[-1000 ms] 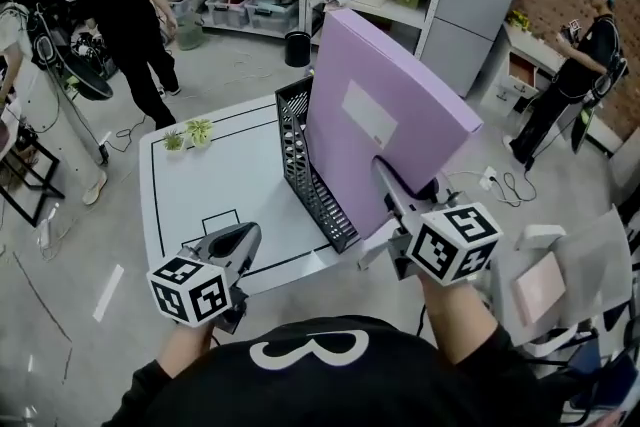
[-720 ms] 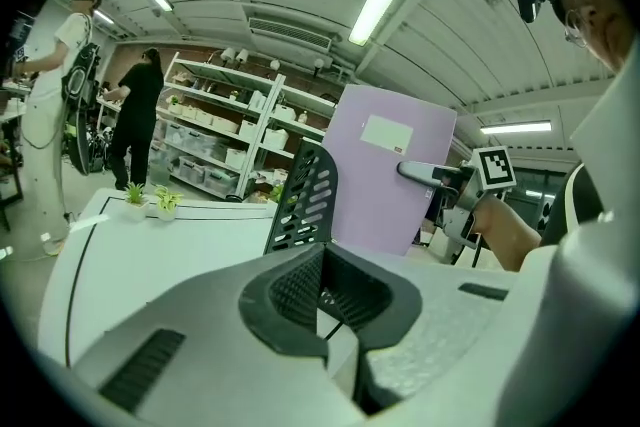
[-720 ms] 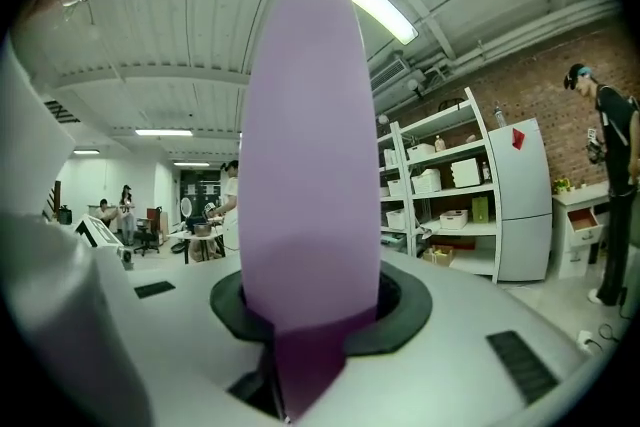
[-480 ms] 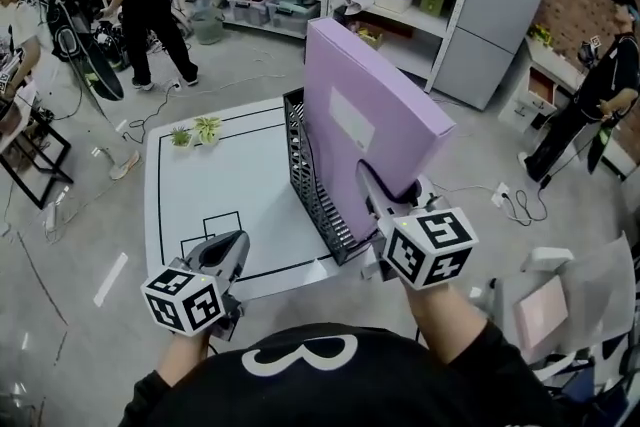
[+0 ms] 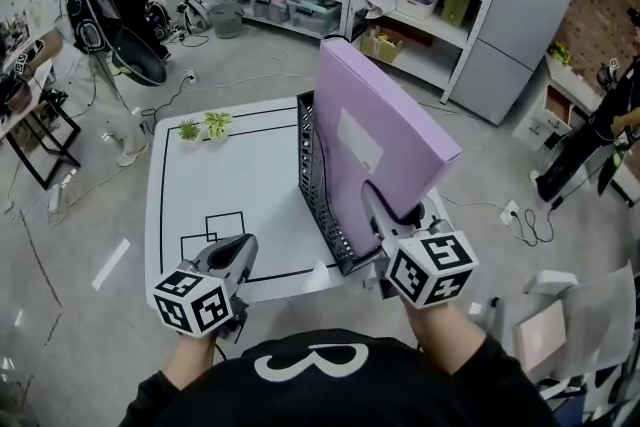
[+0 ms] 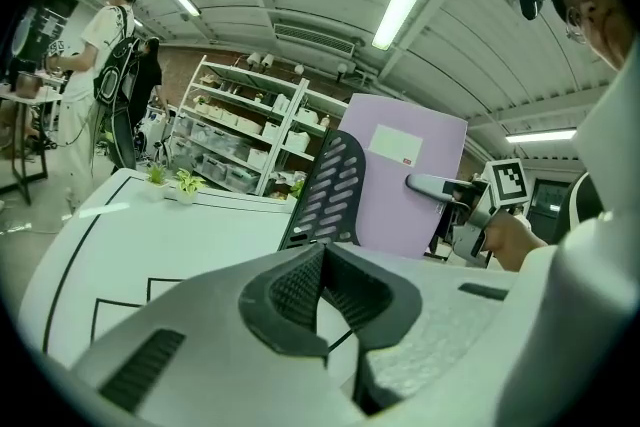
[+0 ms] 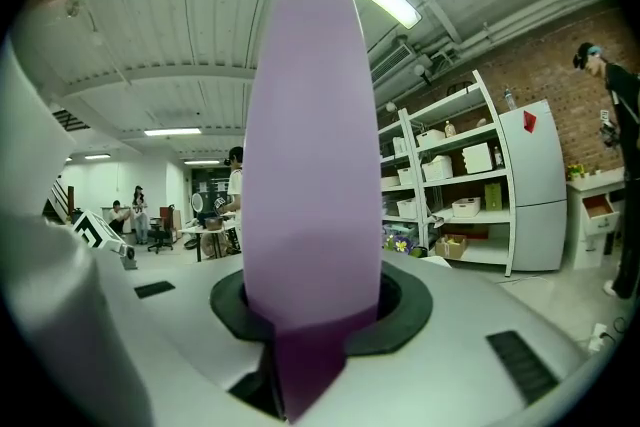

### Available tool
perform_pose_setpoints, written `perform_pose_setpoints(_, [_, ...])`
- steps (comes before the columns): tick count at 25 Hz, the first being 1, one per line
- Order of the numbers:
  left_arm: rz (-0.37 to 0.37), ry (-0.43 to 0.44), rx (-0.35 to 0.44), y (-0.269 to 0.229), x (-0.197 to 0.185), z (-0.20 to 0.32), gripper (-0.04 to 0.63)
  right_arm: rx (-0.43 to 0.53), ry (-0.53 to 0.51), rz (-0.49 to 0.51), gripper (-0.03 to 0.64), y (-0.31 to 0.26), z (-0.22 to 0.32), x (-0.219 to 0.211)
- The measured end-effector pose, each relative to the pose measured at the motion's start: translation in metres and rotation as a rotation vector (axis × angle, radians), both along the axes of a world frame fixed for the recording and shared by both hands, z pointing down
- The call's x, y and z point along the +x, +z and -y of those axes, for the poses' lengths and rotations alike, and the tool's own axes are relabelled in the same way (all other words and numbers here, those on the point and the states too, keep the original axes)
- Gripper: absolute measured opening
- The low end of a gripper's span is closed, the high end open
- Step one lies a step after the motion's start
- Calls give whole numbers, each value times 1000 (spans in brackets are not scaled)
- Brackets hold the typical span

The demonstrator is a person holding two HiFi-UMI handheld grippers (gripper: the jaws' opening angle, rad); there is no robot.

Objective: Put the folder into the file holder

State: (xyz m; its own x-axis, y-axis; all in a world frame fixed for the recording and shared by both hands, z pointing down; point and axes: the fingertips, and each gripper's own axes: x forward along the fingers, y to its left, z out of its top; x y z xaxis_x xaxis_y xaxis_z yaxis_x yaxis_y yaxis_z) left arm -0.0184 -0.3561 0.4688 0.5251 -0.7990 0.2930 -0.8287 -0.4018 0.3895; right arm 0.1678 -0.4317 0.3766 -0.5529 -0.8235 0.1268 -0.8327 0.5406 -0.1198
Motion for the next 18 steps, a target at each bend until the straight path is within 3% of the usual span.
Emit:
perform_pose_setpoints(11, [16,3,-39,8,4,-17,5,-22,21,-25,133,43,-7,2])
perform_pose_setpoints(18, [24,6,-69,3,-9,-43,5,-68,37,-100,133,76,-11,-4])
